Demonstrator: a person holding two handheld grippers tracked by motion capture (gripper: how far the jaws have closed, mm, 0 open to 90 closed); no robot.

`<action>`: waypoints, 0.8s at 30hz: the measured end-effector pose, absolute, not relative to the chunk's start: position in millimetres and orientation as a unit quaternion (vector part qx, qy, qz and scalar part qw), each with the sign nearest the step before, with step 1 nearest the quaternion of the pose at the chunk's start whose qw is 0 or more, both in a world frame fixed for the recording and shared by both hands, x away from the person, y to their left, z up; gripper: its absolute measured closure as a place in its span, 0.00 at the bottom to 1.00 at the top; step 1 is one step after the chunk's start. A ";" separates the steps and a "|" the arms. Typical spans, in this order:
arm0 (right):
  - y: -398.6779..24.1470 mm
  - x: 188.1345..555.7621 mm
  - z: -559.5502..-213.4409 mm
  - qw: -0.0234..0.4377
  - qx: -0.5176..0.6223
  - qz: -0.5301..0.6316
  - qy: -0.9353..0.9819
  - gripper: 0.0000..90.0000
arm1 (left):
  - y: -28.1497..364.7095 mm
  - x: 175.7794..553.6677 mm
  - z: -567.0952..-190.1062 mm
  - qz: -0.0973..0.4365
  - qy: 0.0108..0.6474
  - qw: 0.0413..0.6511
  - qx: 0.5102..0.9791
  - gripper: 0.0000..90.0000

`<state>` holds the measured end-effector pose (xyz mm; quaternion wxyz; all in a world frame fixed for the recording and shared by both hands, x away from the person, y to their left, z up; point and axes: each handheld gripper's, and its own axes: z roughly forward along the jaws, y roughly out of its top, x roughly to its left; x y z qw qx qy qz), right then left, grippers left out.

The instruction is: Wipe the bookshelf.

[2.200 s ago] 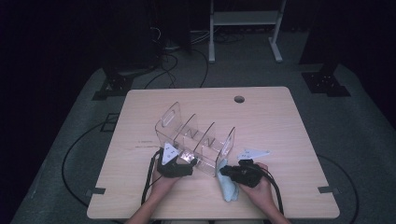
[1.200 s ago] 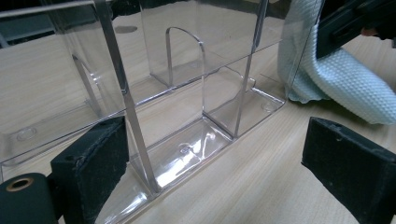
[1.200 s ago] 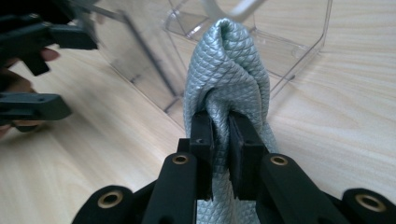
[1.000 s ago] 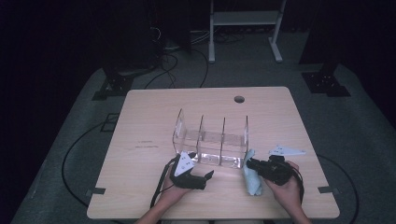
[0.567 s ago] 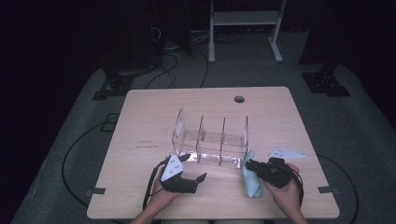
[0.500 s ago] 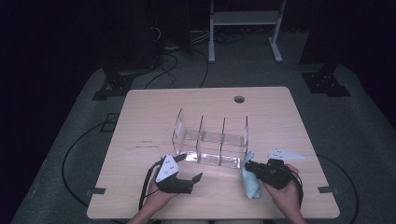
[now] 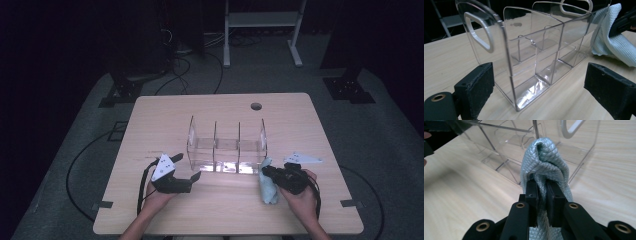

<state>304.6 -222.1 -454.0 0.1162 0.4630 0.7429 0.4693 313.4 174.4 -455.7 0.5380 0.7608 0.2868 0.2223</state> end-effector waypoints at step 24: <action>-242.3 349.5 -457.0 0.105 0.492 0.489 0.713 0.89 | 159.8 367.6 -442.5 0.185 0.256 0.561 0.765 0.17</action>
